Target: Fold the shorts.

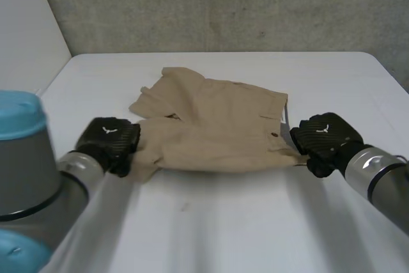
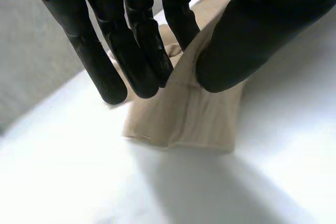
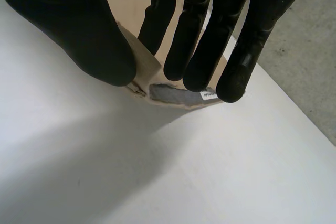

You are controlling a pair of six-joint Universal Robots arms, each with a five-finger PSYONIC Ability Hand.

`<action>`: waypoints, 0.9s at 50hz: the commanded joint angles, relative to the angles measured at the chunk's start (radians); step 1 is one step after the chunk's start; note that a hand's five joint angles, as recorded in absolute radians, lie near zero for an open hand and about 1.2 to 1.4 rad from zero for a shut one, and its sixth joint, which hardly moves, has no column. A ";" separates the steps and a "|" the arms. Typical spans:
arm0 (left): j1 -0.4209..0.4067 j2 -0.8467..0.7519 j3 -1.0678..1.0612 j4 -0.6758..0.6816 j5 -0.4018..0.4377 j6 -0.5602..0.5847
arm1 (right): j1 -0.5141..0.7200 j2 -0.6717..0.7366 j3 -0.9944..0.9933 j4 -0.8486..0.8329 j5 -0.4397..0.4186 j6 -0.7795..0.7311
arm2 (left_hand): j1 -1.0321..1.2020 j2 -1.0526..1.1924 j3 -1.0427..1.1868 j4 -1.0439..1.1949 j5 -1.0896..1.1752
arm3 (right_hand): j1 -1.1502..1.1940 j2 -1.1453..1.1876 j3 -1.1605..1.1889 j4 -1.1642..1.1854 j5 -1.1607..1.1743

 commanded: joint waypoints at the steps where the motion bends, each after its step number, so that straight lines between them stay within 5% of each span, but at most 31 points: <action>1: -0.003 0.252 -0.082 -0.106 -0.003 0.327 | -0.009 -0.088 -0.081 0.244 0.004 -0.078 | 0.244 0.201 0.209 0.199 0.240 | 0.431 0.221 0.214 0.203 0.234; 12: -0.017 0.386 -0.209 -0.118 0.006 0.479 | -0.008 -0.184 -0.024 0.475 -0.014 -0.213 | 0.244 0.201 0.209 0.199 0.240 | 0.431 0.221 0.214 0.203 0.234; 20: -0.032 0.157 -0.159 -0.028 0.002 0.519 | 0.002 -0.076 -0.018 0.412 -0.004 -0.232 | 0.244 0.201 0.209 0.199 0.240 | 0.431 0.221 0.214 0.203 0.234; 27: -0.035 -0.061 -0.005 0.136 -0.012 0.520 | 0.012 0.006 -0.093 0.257 0.004 -0.055 | 0.244 0.201 0.209 0.199 0.240 | 0.431 0.221 0.214 0.203 0.234; 32: -0.061 -0.098 0.029 0.145 -0.009 0.517 | 0.052 0.006 -0.071 0.208 -0.005 0.197 | 0.244 0.201 0.209 0.199 0.240 | -0.315 -0.526 -0.532 -0.543 -0.513; 45: -0.074 -0.119 0.070 0.210 -0.007 0.506 | 0.181 -0.091 0.147 0.111 -0.044 0.373 | 0.244 0.201 0.209 0.199 0.240 | -0.625 -0.835 -0.841 -0.852 -0.822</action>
